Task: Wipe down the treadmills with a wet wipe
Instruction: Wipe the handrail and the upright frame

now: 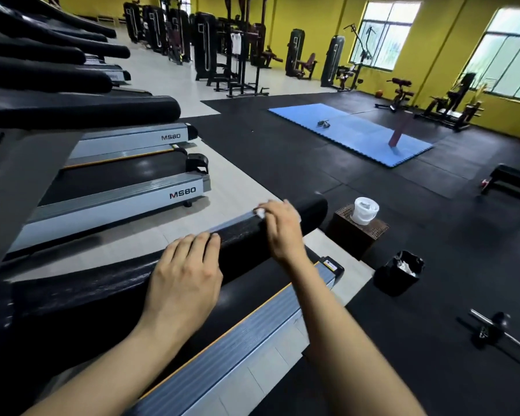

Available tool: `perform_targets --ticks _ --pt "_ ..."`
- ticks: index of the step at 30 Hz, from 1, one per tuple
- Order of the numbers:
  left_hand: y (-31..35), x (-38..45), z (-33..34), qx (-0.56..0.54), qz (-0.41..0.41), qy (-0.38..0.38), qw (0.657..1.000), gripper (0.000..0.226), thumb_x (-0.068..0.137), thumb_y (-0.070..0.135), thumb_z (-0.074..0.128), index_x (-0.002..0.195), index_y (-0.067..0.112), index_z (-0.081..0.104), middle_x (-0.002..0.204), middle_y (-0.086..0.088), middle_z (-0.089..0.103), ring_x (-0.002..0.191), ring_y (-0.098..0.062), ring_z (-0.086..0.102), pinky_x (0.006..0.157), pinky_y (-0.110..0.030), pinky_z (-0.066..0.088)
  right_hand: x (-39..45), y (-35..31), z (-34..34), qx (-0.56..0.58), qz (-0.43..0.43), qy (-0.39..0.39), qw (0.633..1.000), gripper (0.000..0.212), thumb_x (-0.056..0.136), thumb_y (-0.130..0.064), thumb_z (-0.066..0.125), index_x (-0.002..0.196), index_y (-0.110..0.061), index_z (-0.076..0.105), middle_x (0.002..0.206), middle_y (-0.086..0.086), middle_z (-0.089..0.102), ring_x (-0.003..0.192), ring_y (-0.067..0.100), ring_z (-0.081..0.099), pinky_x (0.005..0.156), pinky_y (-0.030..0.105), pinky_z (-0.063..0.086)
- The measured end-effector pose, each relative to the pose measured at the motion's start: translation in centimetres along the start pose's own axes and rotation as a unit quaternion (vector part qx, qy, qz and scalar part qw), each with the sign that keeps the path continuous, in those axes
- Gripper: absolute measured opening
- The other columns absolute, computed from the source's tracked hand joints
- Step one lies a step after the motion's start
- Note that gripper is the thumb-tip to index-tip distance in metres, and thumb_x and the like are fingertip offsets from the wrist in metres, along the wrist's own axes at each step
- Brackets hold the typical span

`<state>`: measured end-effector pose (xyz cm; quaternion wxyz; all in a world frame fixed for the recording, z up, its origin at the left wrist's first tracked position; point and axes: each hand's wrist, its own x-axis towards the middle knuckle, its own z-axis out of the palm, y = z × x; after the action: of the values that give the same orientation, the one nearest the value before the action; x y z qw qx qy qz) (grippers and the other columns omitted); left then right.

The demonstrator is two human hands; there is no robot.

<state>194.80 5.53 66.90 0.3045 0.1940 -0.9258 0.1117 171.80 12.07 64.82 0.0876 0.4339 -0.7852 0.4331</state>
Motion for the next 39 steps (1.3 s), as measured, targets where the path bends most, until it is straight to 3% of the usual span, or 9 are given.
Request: perform_targets --ticks 4,8,10,12,14,19,26,34,39 --pt "2.1 2.1 1.6 0.007 -0.007 -0.001 1.0 0.042 0.088 0.016 0.051 0.125 0.0 0.063 0.116 -0.017 0.067 0.103 -0.035 0.065 0.094 -0.048 0.053 6.1 7.4 -4.0 -0.042 0.096 -0.025 0.994 0.048 0.087 -0.027 0.028 0.088 -0.013 0.075 0.097 0.004 0.072 0.095 0.032 0.063 0.1 0.034 0.035" --pt "4.0 3.8 3.4 0.026 -0.012 -0.009 1.0 0.042 0.091 0.018 0.048 0.127 0.0 0.063 0.117 -0.015 0.068 0.102 -0.033 0.066 0.094 -0.045 0.052 8.2 12.0 -5.6 0.015 0.164 -0.018 0.986 0.046 0.09 -0.029 0.032 0.102 -0.014 0.074 0.114 0.007 0.069 0.112 0.027 0.059 0.088 0.026 0.036" --pt "4.6 4.6 4.1 0.038 -0.016 -0.011 0.999 0.042 0.093 0.019 0.047 0.127 0.001 0.064 0.116 -0.014 0.069 0.1 -0.032 0.067 0.092 -0.043 0.051 7.1 12.2 -4.5 0.068 0.135 0.038 0.988 0.039 0.095 -0.02 0.036 0.104 -0.011 0.073 0.116 0.008 0.069 0.121 0.03 0.057 0.102 0.028 0.036" --pt "5.2 5.2 4.7 0.045 -0.029 -0.015 0.998 0.041 0.094 0.019 0.047 0.127 0.002 0.064 0.116 -0.013 0.069 0.1 -0.032 0.067 0.09 -0.043 0.05 4.5 11.1 -2.5 0.136 0.098 0.117 0.979 0.035 0.098 -0.013 0.041 0.116 -0.008 0.071 0.133 0.008 0.062 0.139 0.023 0.045 0.119 0.026 0.024" --pt "5.9 6.0 5.1 0.045 -0.031 -0.025 0.998 0.041 0.094 0.019 0.048 0.127 0.001 0.064 0.117 -0.014 0.07 0.1 -0.032 0.068 0.09 -0.044 0.052 0.7 8.7 -0.2 0.194 0.055 0.152 0.968 0.039 0.099 -0.004 0.042 0.134 -0.004 0.06 0.152 0.013 0.046 0.149 0.01 0.028 0.123 0.027 0.016" --pt "6.8 7.8 5.7 0.043 -0.018 -0.049 0.998 0.044 0.094 0.022 0.041 0.127 0.003 0.063 0.115 -0.012 0.069 0.096 -0.032 0.069 0.086 -0.044 0.053 -3.1 5.9 2.6 0.202 -0.035 0.15 0.967 0.045 0.107 -0.015 0.036 0.151 -0.005 0.04 0.163 0.007 0.029 0.154 0.022 0.018 0.126 0.045 0.012" --pt "6.9 7.9 6.3 0.065 -0.016 -0.045 0.997 0.042 0.097 0.02 0.041 0.13 0.003 0.061 0.111 -0.011 0.067 0.092 -0.031 0.067 0.086 -0.044 0.055 5.4 12.8 0.2 0.253 0.188 0.279 0.907 0.047 0.108 -0.027 0.029 0.152 -0.016 0.041 0.159 -0.008 0.029 0.152 0.008 0.016 0.124 0.05 0.016" --pt "7.1 7.7 6.6 0.074 -0.023 -0.052 0.996 0.045 0.099 0.022 0.036 0.133 0.005 0.06 0.117 -0.01 0.067 0.1 -0.031 0.067 0.089 -0.044 0.054 -3.8 3.3 5.6 0.296 0.138 0.246 0.913 0.05 0.108 -0.019 0.033 0.157 -0.011 0.027 0.168 0.002 0.015 0.156 0.021 0.005 0.126 0.039 0.004" --pt "7.1 7.6 6.4 0.078 -0.029 -0.052 0.995 0.044 0.099 0.022 0.039 0.135 0.008 0.06 0.118 -0.006 0.065 0.101 -0.028 0.066 0.093 -0.045 0.054 2.4 10.1 2.0 0.299 0.247 0.272 0.881 0.055 0.108 -0.035 0.022 0.16 -0.018 0.017 0.168 0.0 0.004 0.154 0.008 -0.003 0.126 0.035 -0.004"
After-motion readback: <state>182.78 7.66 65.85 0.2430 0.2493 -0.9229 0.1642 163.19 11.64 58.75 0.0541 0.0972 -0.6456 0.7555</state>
